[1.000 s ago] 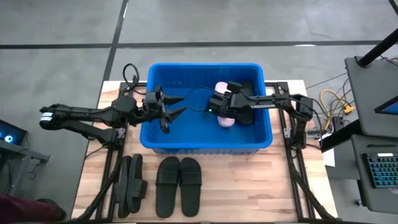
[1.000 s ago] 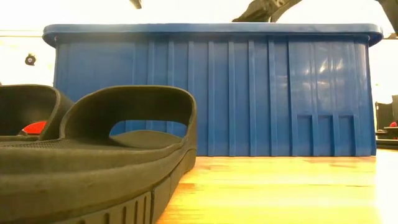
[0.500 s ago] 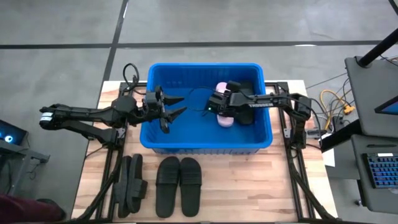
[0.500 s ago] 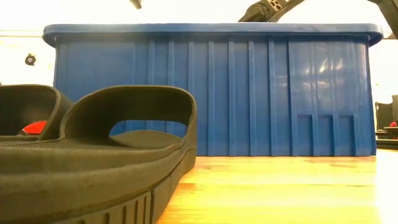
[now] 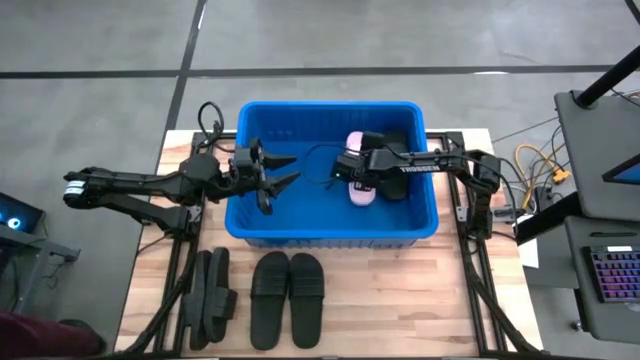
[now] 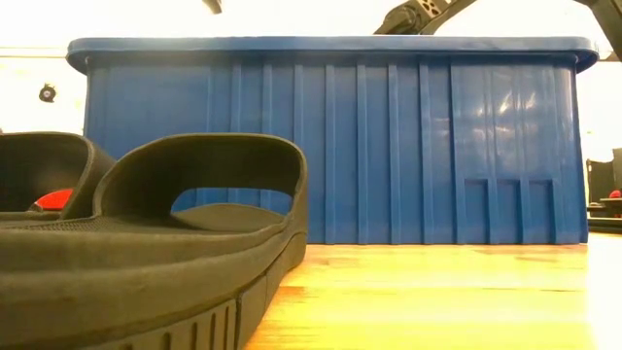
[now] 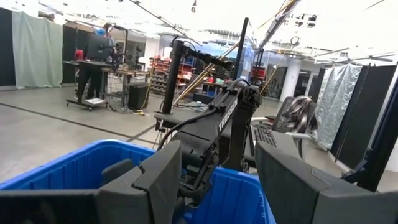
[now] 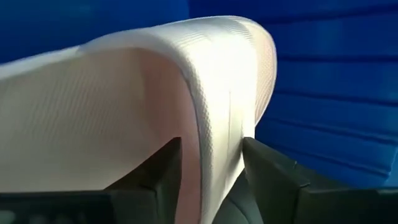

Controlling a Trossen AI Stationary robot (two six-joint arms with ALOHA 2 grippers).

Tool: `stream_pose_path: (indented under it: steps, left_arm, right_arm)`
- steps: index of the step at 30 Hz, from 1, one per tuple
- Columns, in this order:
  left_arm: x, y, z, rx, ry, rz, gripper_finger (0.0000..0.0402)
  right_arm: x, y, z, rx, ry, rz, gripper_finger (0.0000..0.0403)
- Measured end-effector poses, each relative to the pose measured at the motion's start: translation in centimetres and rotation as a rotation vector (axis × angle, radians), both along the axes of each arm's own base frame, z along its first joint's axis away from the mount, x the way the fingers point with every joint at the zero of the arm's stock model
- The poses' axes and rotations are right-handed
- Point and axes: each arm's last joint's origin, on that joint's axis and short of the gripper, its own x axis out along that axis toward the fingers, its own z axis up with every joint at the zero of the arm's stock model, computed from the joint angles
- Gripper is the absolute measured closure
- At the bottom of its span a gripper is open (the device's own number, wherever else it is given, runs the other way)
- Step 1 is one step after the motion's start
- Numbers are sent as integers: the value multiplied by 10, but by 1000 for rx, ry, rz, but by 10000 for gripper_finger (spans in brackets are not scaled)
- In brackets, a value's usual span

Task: Pick and place slides into bin
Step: Put the pink slide into the blue container, then put the black slide into the blue container

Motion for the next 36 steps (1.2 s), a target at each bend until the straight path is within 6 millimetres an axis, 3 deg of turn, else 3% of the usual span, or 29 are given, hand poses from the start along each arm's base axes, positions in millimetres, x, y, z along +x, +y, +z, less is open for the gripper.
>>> stream_pose_path:
  steps: [6,14,25,36]
  left_arm:
    - [0,0,0,3,0,-14,212]
    - [0,0,0,3,0,-15,212]
    - [0,0,0,4,0,-16,212]
    - [0,0,0,4,0,-16,212]
  right_arm:
    - [-5,2,-1,41,67,17,214]
    - [-5,6,5,61,20,-33,197]
    - [2,9,40,104,56,19,197]
    - [7,11,90,83,-59,-35,197]
